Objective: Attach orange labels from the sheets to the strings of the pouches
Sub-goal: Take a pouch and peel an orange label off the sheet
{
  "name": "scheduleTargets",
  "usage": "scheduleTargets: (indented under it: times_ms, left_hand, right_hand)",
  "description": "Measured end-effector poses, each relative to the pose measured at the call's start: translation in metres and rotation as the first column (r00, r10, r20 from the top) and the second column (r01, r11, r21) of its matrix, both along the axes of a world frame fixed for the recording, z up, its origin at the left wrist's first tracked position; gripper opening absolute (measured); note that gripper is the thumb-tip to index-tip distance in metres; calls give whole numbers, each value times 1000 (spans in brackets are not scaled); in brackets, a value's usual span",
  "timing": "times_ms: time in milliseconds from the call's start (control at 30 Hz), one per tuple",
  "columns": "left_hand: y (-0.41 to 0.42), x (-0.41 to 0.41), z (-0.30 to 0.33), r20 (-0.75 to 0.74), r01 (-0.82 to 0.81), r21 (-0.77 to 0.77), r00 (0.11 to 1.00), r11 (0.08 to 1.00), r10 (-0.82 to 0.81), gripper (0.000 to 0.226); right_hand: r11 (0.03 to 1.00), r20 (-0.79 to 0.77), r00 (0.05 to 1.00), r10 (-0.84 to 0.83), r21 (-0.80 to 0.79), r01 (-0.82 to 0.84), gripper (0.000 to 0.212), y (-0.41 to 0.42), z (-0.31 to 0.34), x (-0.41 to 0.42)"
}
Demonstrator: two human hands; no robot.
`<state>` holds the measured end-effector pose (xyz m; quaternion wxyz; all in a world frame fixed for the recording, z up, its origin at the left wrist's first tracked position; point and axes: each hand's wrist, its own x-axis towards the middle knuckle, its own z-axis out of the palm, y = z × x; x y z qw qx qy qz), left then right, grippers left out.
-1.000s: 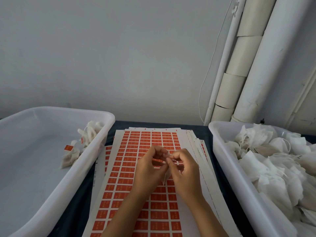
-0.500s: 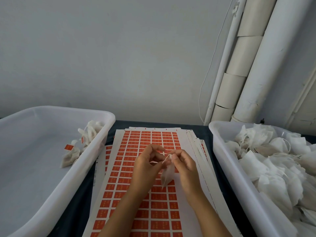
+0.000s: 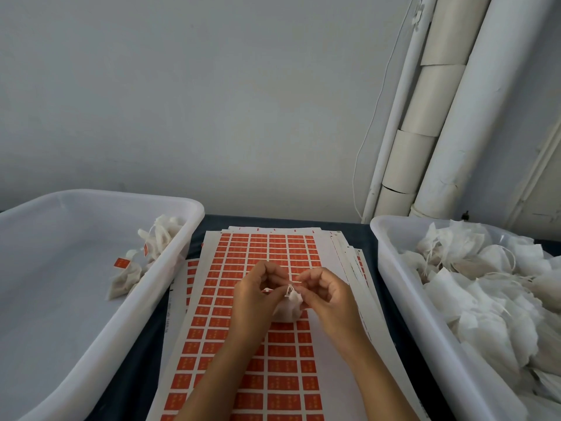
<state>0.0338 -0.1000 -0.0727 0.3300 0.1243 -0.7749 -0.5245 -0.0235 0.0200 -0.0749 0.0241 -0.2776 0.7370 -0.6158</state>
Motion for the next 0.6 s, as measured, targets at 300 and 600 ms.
scheduleTargets:
  times_ms: [300, 600]
  left_hand:
    - [-4, -1, -3, 47, 106, 201, 992, 974, -118, 22]
    - [-8, 2, -5, 19, 314, 206, 946, 927, -325, 16]
  right_hand:
    - [999, -117, 993, 8, 52, -2, 28, 2, 0, 1]
    - [994, -156, 983, -95, 41, 102, 19, 4, -2, 0]
